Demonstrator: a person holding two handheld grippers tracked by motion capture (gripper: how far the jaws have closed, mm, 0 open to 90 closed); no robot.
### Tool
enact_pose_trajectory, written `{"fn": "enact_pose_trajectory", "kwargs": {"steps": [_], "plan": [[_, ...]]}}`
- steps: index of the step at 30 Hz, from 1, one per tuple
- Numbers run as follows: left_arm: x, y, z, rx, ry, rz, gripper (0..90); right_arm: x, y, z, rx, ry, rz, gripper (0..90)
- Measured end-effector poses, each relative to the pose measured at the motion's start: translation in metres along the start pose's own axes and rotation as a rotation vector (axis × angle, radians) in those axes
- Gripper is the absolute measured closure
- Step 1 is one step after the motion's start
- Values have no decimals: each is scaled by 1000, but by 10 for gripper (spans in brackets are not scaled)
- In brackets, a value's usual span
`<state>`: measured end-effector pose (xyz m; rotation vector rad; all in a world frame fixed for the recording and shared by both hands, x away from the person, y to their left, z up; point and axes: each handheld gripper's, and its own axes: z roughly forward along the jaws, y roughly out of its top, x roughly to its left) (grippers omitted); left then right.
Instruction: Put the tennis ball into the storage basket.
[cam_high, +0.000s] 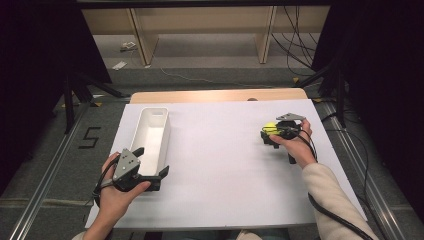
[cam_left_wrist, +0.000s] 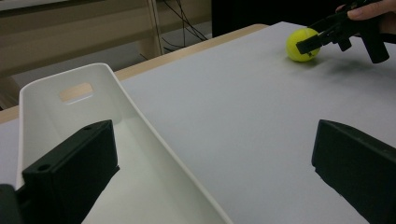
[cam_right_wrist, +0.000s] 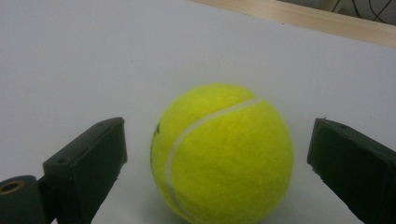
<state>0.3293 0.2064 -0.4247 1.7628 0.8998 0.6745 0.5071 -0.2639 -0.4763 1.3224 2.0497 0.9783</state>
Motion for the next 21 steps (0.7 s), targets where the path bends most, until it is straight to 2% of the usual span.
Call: {"fn": "enact_pose_trajectory", "kwargs": {"steps": [21], "plan": [[0, 0, 0, 0, 2, 2, 0, 0, -1, 13, 26, 1, 7, 108]]}}
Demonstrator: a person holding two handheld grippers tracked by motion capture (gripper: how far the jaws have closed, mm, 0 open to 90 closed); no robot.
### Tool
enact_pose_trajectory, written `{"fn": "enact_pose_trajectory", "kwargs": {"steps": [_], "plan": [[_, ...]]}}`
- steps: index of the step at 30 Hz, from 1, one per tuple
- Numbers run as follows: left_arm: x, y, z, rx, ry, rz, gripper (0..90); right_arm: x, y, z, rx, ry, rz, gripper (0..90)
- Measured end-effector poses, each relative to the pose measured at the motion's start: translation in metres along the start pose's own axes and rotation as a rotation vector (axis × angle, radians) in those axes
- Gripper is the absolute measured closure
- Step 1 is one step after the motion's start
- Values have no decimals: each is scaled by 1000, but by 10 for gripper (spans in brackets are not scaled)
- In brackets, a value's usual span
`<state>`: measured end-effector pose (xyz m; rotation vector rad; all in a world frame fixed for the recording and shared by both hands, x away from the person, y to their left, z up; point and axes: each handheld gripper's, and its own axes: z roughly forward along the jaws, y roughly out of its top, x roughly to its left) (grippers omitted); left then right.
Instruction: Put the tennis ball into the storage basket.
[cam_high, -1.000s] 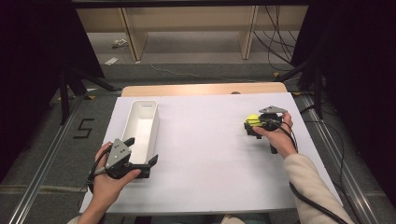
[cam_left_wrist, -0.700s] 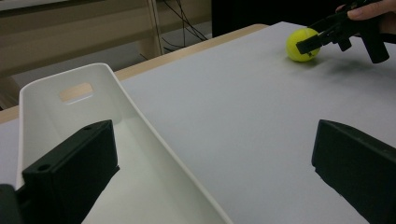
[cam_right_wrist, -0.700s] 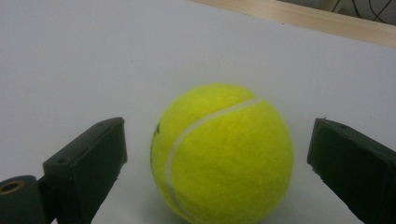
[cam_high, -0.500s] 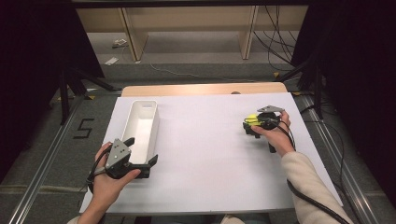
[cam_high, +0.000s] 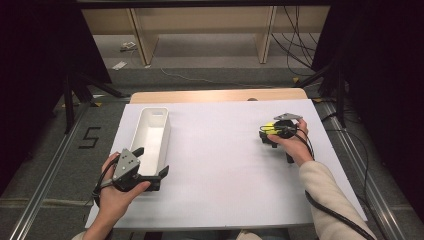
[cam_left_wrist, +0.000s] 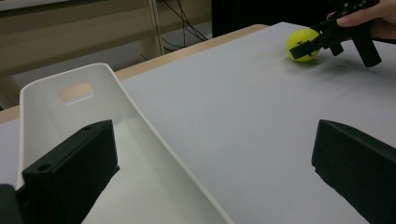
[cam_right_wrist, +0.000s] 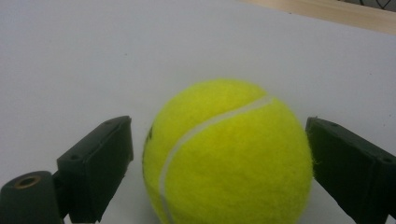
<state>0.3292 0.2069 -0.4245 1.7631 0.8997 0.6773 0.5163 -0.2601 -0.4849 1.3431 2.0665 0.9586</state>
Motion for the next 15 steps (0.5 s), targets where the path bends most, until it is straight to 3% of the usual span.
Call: {"fn": "enact_pose_trajectory", "kwargs": {"steps": [15], "plan": [[0, 0, 0, 0, 0, 1, 0, 0, -2, 3, 7, -13, -1, 155]]}}
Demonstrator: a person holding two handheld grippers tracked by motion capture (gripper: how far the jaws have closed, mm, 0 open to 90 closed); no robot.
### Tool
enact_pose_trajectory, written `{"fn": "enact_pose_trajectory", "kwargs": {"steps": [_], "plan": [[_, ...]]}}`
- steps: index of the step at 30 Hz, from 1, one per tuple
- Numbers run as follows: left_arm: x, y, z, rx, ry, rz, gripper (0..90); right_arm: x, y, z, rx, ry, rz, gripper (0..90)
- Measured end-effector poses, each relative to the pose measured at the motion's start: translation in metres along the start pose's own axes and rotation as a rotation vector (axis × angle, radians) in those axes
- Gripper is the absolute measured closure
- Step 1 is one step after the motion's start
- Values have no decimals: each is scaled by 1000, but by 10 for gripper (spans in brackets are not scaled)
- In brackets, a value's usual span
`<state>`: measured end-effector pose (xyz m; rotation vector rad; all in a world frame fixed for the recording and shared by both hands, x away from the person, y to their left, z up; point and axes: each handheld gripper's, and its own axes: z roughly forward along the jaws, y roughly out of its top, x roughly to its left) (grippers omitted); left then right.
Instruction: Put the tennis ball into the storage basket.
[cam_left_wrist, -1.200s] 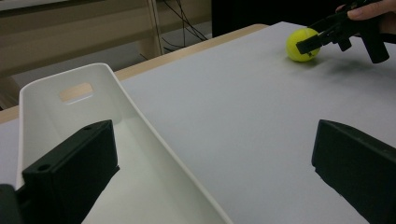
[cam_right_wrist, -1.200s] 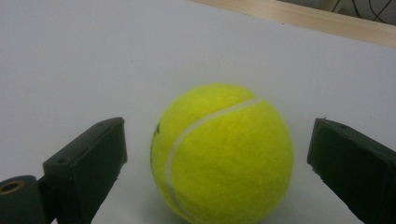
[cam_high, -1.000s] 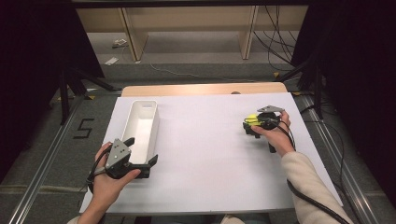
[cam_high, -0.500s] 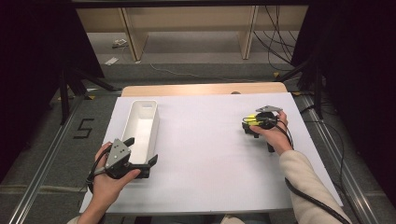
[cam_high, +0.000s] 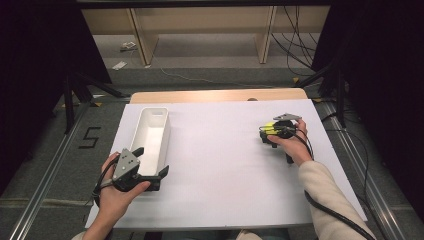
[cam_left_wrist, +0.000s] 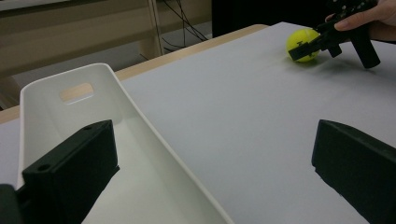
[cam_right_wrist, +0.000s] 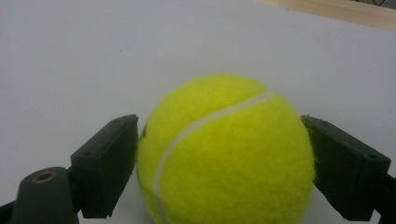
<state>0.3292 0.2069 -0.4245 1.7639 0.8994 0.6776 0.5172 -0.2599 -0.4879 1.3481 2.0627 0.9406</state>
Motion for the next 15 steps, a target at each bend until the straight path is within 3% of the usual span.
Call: {"fn": "enact_pose_trajectory", "kwargs": {"steps": [15], "plan": [[0, 0, 0, 1, 0, -1, 0, 0, -1, 0, -12, -18, 4, 232]]}}
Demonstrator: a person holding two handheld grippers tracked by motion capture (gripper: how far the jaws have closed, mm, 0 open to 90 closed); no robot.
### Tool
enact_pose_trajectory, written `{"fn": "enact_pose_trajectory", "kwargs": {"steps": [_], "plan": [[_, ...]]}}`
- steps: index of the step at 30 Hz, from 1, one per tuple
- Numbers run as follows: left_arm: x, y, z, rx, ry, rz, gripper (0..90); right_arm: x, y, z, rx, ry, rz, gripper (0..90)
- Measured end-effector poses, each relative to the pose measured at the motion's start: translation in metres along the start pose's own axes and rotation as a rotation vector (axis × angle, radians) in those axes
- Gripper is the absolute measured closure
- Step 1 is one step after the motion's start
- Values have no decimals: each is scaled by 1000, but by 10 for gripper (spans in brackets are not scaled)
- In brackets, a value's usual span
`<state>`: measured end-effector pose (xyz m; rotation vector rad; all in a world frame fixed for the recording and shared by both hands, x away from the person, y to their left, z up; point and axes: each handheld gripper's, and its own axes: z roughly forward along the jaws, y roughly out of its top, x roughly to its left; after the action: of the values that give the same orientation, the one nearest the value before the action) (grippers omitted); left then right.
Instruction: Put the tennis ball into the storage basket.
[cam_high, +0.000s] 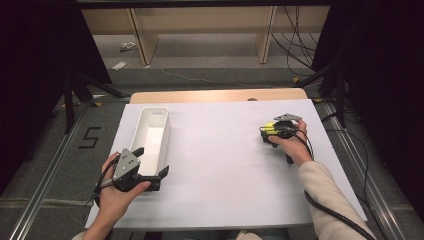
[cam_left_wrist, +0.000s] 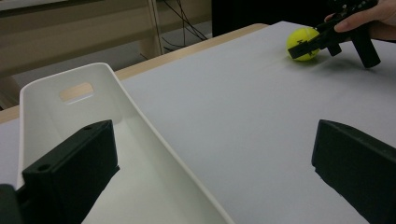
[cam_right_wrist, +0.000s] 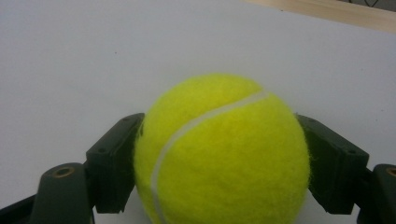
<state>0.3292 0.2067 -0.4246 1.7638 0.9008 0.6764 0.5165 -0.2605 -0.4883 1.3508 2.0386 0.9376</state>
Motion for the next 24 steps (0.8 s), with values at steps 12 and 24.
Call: {"fn": "enact_pose_trajectory", "kwargs": {"steps": [12, 24], "plan": [[0, 0, 0, -1, 1, 2, 0, 0, 0, -1, -6, -2, -3, 258], [0, 0, 0, -2, 1, 1, 0, 0, 1, -2, -11, -9, -6, 263]]}}
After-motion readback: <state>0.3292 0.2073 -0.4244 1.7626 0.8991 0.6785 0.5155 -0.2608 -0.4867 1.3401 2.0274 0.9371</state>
